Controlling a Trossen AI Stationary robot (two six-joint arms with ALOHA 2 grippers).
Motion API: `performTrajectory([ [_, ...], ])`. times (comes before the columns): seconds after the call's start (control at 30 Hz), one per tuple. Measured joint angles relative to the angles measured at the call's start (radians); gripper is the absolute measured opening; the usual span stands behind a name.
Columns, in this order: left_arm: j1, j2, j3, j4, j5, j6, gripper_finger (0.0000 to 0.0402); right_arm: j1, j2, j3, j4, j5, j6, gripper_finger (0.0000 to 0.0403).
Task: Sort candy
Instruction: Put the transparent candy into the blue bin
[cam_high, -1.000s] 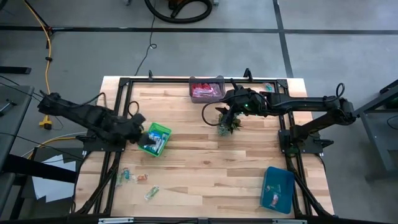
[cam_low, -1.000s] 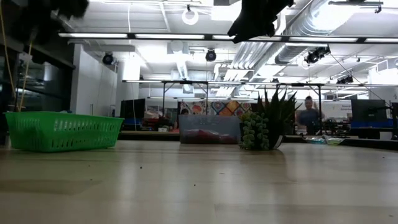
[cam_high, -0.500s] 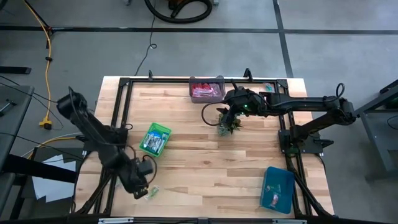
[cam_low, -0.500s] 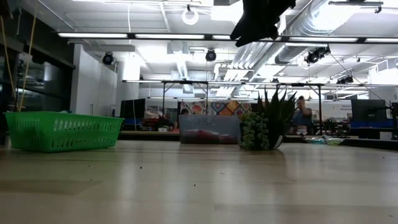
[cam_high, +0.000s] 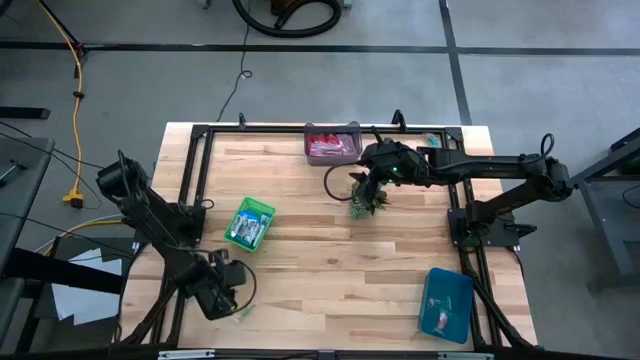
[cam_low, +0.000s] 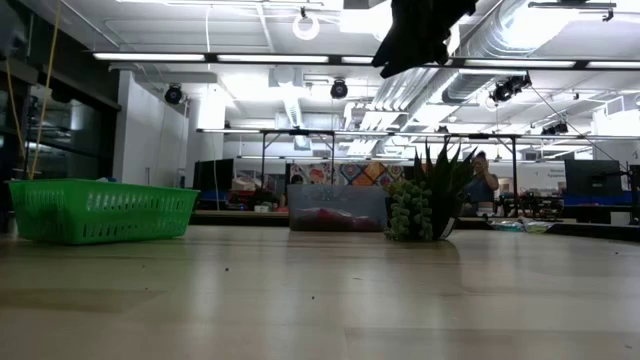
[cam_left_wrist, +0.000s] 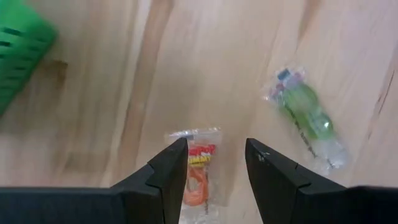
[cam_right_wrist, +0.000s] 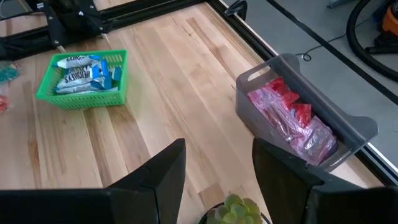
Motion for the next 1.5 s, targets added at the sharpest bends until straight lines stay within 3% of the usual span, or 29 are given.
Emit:
performTrajectory([
  [0.5,-0.008,0.166,0.005,0.007,0.027,-0.095,0.0139,0.0,0.0,0.0,-0.016,0.0,0.0,0.0181],
  [0.6,0.006,0.151,0.005,0.006,0.064,-0.136,0.0101,0.0,0.0,0.0,-0.017,0.0,0.013,0.0181],
  [0.73,0.023,0.055,-0.005,-0.012,0.075,-0.176,0.0016,0.0,0.0,0.0,-0.018,-0.001,0.019,0.0181],
  [0.83,0.039,-0.074,-0.001,-0.006,-0.016,-0.191,0.0014,0.0,0.0,0.0,-0.018,-0.028,0.019,0.0181],
  [0.97,0.092,-0.275,-0.001,0.019,-0.247,-0.135,0.0004,0.0,0.0,0.0,0.008,-0.097,0.016,0.0181],
  [1.1,0.195,-0.433,-0.001,0.134,-0.499,0.094,0.0002,0.0,0.0,0.0,0.084,-0.206,0.016,0.0181],
  [1.2,0.327,-0.504,-0.001,0.287,-0.557,0.34,0.0002,0.0,0.0,0.0,0.172,-0.294,0.007,0.0181],
  [1.3,0.485,-0.525,-0.001,0.511,-0.478,0.614,0.0002,0.0,0.0,0.0,0.28,-0.362,-0.009,0.0181],
  [1.4,0.639,-0.5,0.0,0.758,-0.262,0.854,0.0001,0.0,0.0,0.0,0.378,-0.384,-0.012,0.0181],
  [1.5,0.778,-0.446,0.0,0.963,-0.01,0.965,0.0001,0.0,0.0,0.0,0.46,-0.431,-0.043,0.0181],
])
